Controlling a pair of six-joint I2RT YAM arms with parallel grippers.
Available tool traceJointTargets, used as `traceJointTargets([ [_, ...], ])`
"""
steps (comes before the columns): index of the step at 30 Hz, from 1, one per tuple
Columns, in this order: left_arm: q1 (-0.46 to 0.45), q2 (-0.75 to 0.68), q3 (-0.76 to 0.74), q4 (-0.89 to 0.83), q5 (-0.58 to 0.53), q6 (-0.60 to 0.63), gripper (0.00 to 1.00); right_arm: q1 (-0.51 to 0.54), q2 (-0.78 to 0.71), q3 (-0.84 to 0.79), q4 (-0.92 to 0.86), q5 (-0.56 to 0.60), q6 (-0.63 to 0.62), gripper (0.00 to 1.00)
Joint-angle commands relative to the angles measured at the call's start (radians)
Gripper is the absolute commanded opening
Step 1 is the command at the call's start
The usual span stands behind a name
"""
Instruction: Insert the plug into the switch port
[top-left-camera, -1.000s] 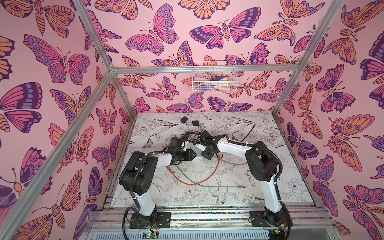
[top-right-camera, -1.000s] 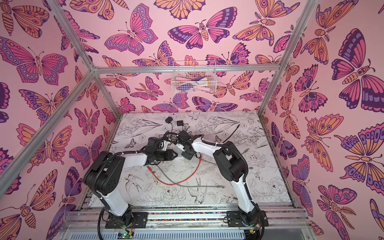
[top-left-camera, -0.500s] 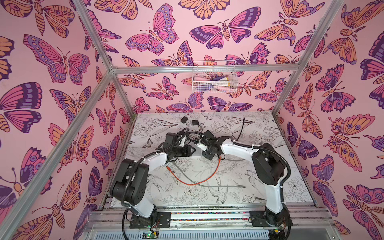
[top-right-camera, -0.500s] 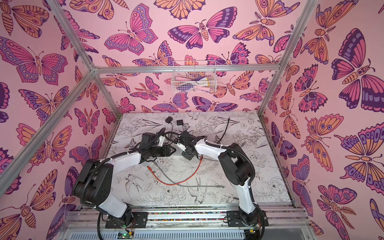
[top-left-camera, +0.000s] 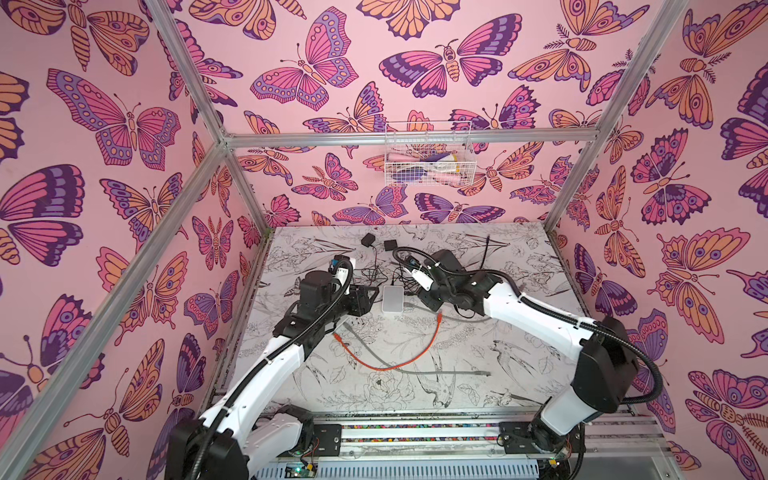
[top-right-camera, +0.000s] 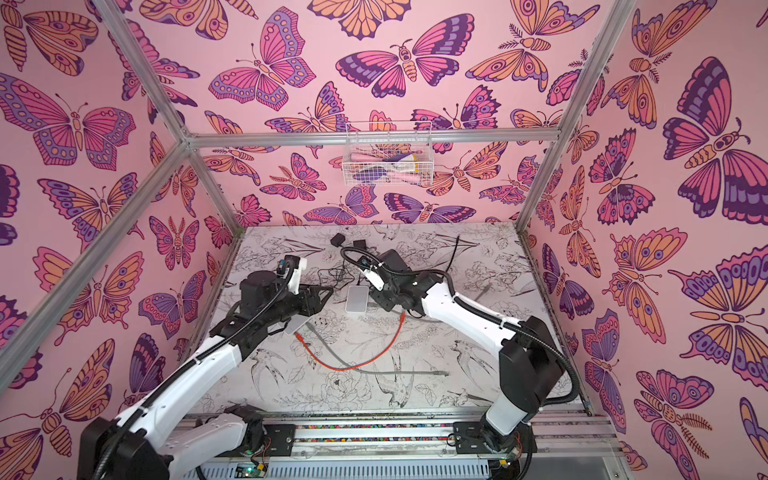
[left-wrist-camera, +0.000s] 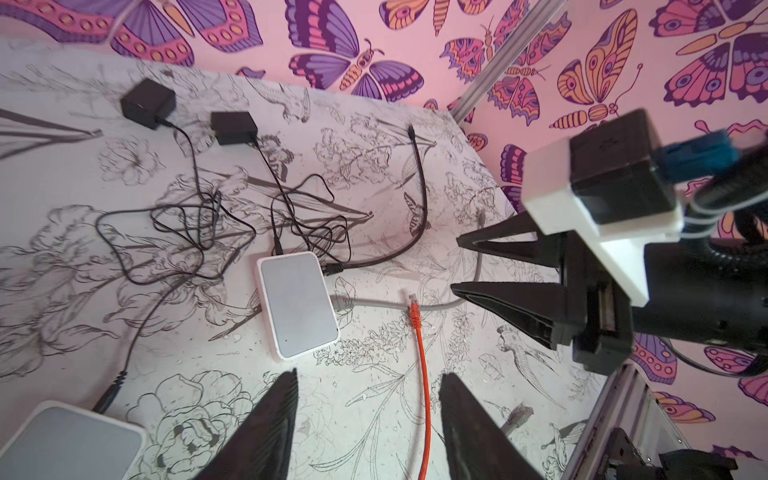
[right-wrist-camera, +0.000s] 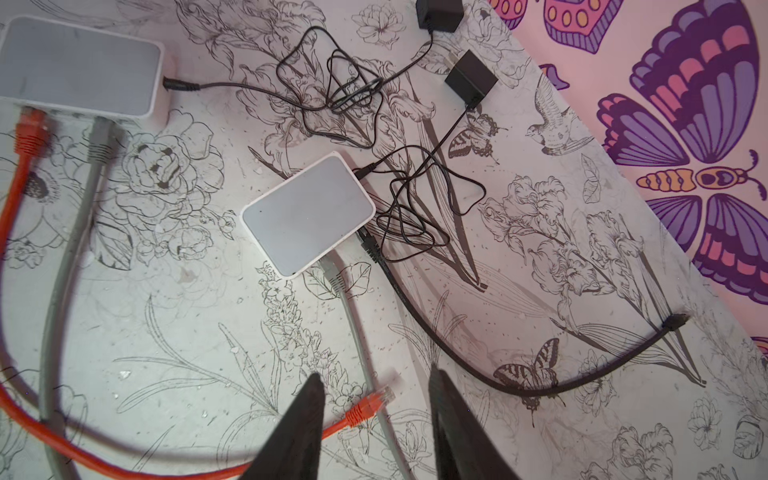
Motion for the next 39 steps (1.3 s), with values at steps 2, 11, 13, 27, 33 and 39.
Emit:
traceJointTargets([
  [2,-0.008,-0.100,-0.023,-0.096,-0.128,0.028,0.58,0.005,-0.119,-0.042,0.031,0.031,0.045,0.45],
  [11,-0.014,-0.231,-0.041,-0.188,-0.311,0.055,0.58,0.004,-0.349,-0.173,0.098,0.132,0.103,0.47],
  [13,-0.017,-0.249,-0.049,-0.198,-0.346,0.060,0.58,0.004,-0.404,-0.212,0.107,0.162,0.113,0.47],
  [27,-0.058,-0.370,-0.076,-0.257,-0.534,0.110,0.57,0.000,-0.800,-0.469,0.154,0.386,0.174,0.49],
  [33,-0.094,-0.422,-0.097,-0.276,-0.648,0.139,0.56,0.001,-0.946,-0.573,0.141,0.534,0.189,0.51],
  [39,-0.115,-0.416,-0.126,-0.276,-0.715,0.143,0.55,0.002,-1.083,-0.682,0.130,0.709,0.231,0.53],
])
